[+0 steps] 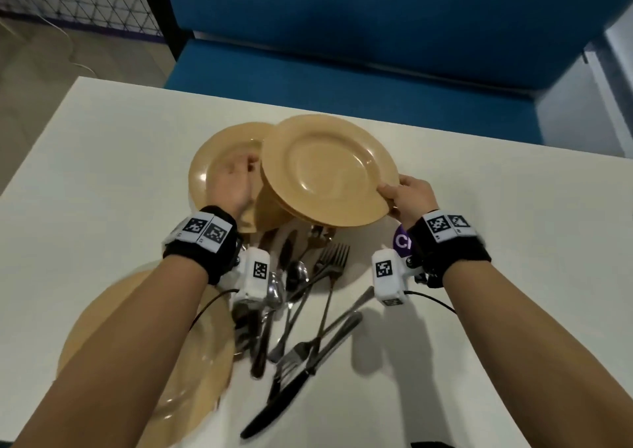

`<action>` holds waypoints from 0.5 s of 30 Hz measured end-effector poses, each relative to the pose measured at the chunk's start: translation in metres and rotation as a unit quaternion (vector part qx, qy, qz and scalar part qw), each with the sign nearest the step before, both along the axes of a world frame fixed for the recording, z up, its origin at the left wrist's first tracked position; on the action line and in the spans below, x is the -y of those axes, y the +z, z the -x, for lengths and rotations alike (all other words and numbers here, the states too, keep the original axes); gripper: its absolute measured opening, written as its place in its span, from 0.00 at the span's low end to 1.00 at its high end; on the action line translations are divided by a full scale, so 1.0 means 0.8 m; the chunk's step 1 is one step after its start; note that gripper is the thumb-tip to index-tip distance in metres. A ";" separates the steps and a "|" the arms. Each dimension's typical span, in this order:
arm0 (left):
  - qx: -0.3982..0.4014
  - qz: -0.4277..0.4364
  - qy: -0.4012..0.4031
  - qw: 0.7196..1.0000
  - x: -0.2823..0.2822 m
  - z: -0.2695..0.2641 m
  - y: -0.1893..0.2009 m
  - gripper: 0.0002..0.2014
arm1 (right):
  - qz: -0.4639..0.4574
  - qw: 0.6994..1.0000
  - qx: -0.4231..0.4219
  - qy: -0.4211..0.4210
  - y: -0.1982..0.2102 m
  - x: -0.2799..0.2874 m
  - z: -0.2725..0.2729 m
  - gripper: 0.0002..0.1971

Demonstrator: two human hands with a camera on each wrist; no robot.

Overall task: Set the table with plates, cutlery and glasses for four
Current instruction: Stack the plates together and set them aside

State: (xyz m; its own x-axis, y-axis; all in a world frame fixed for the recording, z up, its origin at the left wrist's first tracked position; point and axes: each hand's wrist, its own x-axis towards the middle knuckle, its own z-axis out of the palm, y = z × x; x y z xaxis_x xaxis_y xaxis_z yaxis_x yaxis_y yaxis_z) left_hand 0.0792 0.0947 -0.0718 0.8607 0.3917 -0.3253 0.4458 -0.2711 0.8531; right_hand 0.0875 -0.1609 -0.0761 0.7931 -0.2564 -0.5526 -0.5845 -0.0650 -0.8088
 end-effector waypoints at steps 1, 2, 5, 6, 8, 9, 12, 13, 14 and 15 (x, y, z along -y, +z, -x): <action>-0.018 -0.102 0.007 0.995 -0.021 -0.009 -0.004 0.16 | 0.005 1.000 0.006 -0.019 -0.002 -0.007 -0.001 0.18; -0.048 -0.185 0.021 0.981 -0.038 -0.014 -0.008 0.18 | 0.021 0.999 0.013 -0.026 -0.001 -0.012 0.000 0.16; -0.184 -0.236 -0.046 0.953 -0.093 -0.022 -0.024 0.23 | 0.038 0.998 0.031 -0.046 -0.004 -0.044 0.001 0.12; -0.199 -0.207 -0.092 0.953 -0.109 -0.026 -0.030 0.20 | 0.025 0.998 0.033 -0.057 -0.003 -0.061 0.002 0.13; -0.161 -0.090 -0.120 0.975 -0.132 -0.027 -0.035 0.15 | 0.008 0.997 0.040 -0.070 -0.003 -0.093 0.007 0.17; -0.135 -0.015 -0.100 0.986 -0.139 -0.027 -0.033 0.14 | 0.012 0.996 0.046 -0.070 -0.003 -0.107 0.010 0.19; -0.073 0.085 -0.090 0.990 -0.160 -0.024 -0.020 0.10 | 0.089 0.993 0.064 -0.050 0.003 -0.148 0.022 0.18; -0.060 0.104 -0.108 0.987 -0.165 -0.020 -0.014 0.09 | 0.131 0.989 0.057 -0.025 0.006 -0.158 0.026 0.18; -0.053 0.121 -0.127 0.983 -0.172 -0.015 -0.010 0.09 | 0.162 0.986 0.049 0.000 0.008 -0.167 0.029 0.19; -0.050 0.139 -0.140 0.979 -0.178 -0.008 -0.006 0.08 | 0.167 0.985 0.042 0.013 0.010 -0.175 0.035 0.20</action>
State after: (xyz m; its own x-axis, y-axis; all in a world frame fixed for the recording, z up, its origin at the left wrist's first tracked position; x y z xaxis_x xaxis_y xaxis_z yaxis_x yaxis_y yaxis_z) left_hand 0.0859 0.2368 -0.0769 0.8796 0.0281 -0.4749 0.4730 -0.1578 0.8668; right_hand 0.0599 -0.0209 -0.0679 0.8410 -0.3915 -0.3734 -0.5115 -0.3503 -0.7847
